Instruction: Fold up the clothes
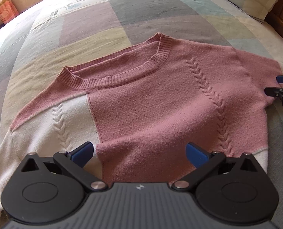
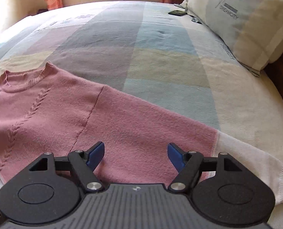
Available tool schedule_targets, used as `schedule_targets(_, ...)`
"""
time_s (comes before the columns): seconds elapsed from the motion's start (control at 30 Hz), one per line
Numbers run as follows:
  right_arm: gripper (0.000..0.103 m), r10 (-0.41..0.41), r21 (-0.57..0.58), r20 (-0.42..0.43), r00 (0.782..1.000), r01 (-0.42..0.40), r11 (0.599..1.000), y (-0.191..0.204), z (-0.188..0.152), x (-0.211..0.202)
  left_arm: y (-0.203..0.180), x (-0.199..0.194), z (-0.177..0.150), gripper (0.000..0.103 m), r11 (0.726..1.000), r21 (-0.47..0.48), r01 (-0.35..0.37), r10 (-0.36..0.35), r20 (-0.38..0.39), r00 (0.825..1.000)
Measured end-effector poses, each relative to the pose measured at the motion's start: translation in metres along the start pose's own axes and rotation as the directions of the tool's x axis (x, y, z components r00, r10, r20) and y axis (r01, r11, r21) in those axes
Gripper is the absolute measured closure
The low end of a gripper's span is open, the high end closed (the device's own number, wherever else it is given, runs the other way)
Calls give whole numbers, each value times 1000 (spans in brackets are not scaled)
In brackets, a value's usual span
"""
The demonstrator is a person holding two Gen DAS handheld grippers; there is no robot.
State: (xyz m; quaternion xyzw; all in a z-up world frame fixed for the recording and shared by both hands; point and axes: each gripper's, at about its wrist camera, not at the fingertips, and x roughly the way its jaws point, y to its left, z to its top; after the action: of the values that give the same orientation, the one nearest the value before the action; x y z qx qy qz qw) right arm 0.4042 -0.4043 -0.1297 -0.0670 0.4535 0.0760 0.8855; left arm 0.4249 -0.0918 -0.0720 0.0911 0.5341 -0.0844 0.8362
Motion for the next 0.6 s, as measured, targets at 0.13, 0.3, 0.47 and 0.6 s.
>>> schedule_targets(0.13, 2, 8, 157, -18, 1000, -6, 988, -18, -31, -8, 17, -2, -13, 1, 998, -57, -19, 18, -7, 1000)
schedule_targets(0.3, 4, -3, 192, -47, 999, 12, 981, -24, -19, -28, 28, -6, -21, 1, 990, -141, -16, 20, 23, 1000)
schedule_targets(0.47, 3, 38, 165, 90, 995, -53, 985, 7, 31, -16, 25, -8, -16, 1, 991, -131, -5, 18, 95, 995)
schedule_targets(0.6, 3, 106, 159, 132, 986, -126, 979, 40, 58, 17, 28, -2, -4, 1, 991, -132, 13, 9, 161, 987)
